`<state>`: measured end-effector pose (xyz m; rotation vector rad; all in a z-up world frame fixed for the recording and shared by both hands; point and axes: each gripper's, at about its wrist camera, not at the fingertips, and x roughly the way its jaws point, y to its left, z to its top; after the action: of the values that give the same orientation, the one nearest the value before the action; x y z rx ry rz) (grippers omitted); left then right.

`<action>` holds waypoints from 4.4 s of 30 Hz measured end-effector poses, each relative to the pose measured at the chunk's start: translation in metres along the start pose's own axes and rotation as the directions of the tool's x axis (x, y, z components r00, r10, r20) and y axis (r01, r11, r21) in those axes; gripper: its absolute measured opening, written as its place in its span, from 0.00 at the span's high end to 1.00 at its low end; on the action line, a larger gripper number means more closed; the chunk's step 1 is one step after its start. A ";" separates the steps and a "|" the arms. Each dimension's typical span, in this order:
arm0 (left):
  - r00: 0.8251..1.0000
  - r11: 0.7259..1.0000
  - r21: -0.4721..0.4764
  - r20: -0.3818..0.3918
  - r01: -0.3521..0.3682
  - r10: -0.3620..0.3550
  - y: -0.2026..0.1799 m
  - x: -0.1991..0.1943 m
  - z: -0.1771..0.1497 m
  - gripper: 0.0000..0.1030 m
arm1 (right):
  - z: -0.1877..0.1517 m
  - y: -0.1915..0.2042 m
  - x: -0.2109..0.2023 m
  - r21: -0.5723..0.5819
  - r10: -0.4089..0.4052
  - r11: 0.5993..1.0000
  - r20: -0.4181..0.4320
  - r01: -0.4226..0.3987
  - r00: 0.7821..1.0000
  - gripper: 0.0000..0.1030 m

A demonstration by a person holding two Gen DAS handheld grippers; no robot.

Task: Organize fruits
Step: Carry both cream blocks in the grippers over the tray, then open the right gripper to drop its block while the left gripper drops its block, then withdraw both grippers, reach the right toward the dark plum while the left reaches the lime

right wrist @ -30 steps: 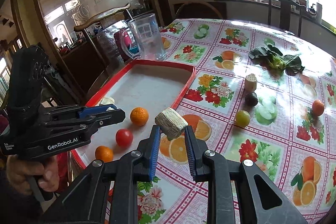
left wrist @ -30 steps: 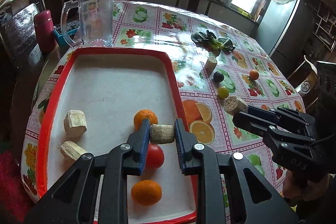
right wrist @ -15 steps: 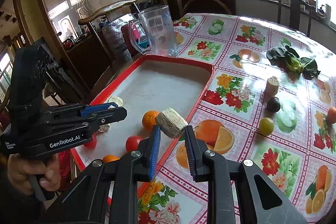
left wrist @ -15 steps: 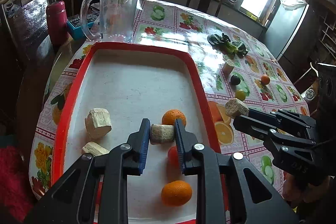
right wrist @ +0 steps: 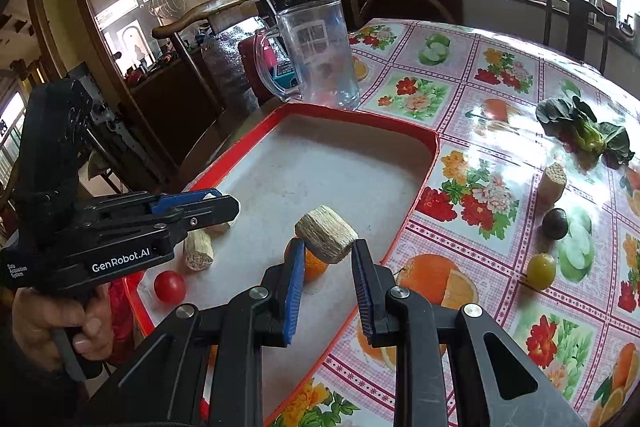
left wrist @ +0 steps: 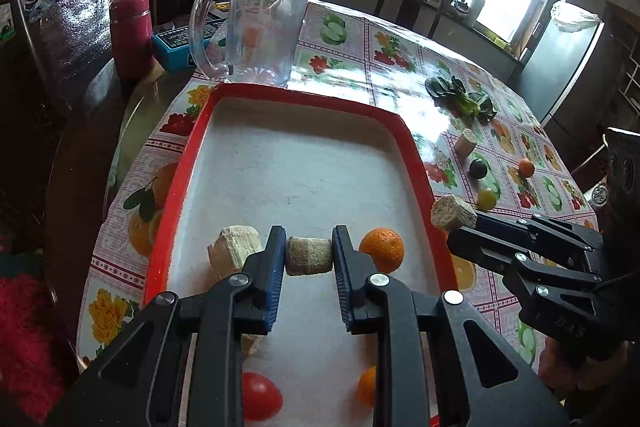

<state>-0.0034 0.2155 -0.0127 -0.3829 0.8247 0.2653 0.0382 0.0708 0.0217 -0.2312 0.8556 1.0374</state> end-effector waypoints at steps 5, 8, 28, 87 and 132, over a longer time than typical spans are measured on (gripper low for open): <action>1.000 1.000 -0.016 -0.002 -0.005 0.005 0.012 0.005 0.009 0.80 | 0.007 0.000 0.012 -0.001 0.003 1.000 -0.011 -0.003 1.000 0.77; 1.000 1.000 -0.030 -0.004 -0.010 0.009 0.019 0.009 0.017 0.80 | 0.013 -0.002 0.020 0.002 0.001 1.000 -0.018 -0.001 1.000 0.77; 0.995 0.997 -0.030 -0.084 -0.065 0.062 0.036 0.051 0.038 0.80 | 0.027 -0.009 0.070 -0.009 -0.025 1.000 -0.097 0.025 0.995 0.77; 0.986 0.970 0.216 -0.148 0.111 -0.079 -0.184 0.055 -0.006 0.75 | -0.095 -0.193 -0.103 0.363 -0.201 0.915 0.029 0.177 0.979 0.53; 0.977 0.960 0.216 -0.153 0.180 -0.149 -0.212 0.140 0.037 0.72 | -0.044 -0.219 -0.043 0.323 -0.240 0.918 -0.012 0.231 0.971 0.58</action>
<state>0.1914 0.0515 -0.0476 -0.2527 0.9404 -0.0123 0.1870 -0.0948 -0.0231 -0.0397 0.9335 0.6617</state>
